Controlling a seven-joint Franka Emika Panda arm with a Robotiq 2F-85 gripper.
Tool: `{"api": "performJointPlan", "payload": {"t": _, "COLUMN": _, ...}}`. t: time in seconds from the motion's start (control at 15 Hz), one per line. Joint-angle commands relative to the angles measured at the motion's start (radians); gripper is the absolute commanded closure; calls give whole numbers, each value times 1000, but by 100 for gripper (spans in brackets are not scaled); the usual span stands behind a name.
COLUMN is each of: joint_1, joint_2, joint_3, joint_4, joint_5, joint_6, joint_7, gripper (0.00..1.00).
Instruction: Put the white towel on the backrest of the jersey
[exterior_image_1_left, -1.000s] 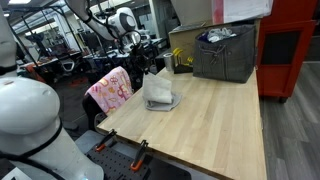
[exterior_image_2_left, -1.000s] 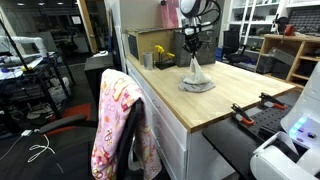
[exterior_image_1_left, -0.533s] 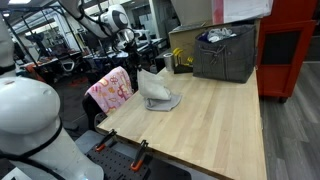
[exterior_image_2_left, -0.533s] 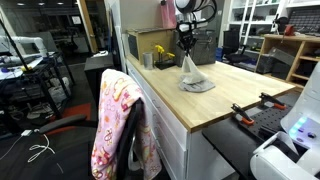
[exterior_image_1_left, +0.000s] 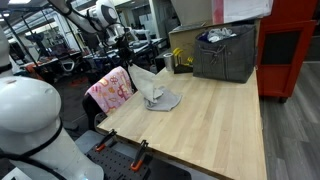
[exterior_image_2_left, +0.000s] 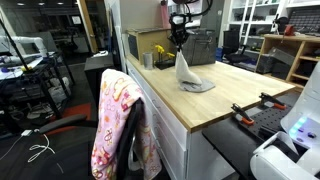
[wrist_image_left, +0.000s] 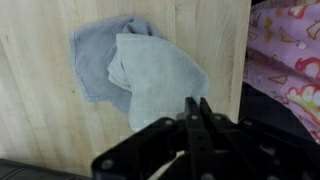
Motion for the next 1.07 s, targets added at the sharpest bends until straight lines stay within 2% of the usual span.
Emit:
{"api": "performJointPlan", "payload": {"t": 0.0, "joint_1": 6, "joint_2": -10, "joint_3": 16, "joint_4": 34, "joint_5": 31, "joint_6": -55, "joint_7": -55, "gripper": 99}}
{"api": "performJointPlan", "payload": {"t": 0.47, "joint_1": 24, "joint_2": -2, "joint_3": 50, "joint_4": 81, "joint_5": 65, "joint_6": -67, "joint_7": -143, "gripper": 99}}
{"api": "performJointPlan", "payload": {"t": 1.0, "joint_1": 66, "joint_2": 4, "joint_3": 87, "joint_4": 149, "joint_5": 45, "joint_6": -85, "joint_7": -161, "gripper": 99}}
